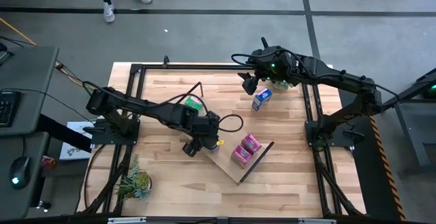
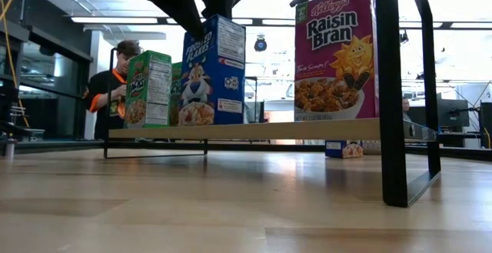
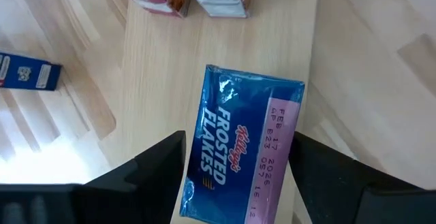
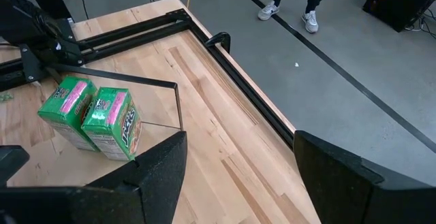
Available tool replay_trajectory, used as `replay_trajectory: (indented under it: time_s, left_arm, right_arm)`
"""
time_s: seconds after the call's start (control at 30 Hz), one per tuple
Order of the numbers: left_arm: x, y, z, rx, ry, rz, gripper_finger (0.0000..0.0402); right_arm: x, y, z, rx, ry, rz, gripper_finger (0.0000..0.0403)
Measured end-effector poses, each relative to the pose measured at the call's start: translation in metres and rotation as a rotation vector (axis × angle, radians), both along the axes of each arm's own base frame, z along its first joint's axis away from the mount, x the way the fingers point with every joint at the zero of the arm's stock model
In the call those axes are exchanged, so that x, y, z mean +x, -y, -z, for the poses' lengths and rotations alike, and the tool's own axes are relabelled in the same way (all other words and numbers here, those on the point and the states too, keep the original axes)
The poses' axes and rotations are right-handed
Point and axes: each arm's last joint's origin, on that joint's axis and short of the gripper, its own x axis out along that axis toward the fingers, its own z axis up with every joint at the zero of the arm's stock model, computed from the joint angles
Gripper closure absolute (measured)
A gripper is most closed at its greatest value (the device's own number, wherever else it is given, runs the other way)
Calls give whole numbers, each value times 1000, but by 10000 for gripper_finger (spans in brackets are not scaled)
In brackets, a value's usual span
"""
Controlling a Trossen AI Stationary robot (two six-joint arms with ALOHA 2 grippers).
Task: Stack cereal on shelf
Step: Put the left blue cereal box on the shelf, then put the blue cereal box on the shelf
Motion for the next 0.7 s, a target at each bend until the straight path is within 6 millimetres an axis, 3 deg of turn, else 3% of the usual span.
replay_trajectory:
  time_s: [0.23, 0.47, 0.7]
  left_arm:
    - [1, 1, -14, -35, 13, -2, 158]
    - [-3, 0, -44, -39, 7, -27, 158]
    - [-39, -24, -83, -159, 60, -268, 158]
  right_arm:
    - [0, 0, 0, 0, 0, 0, 141]
    - [0, 0, 0, 0, 0, 0, 141]
    - [-3, -1, 4, 13, -54, 0, 141]
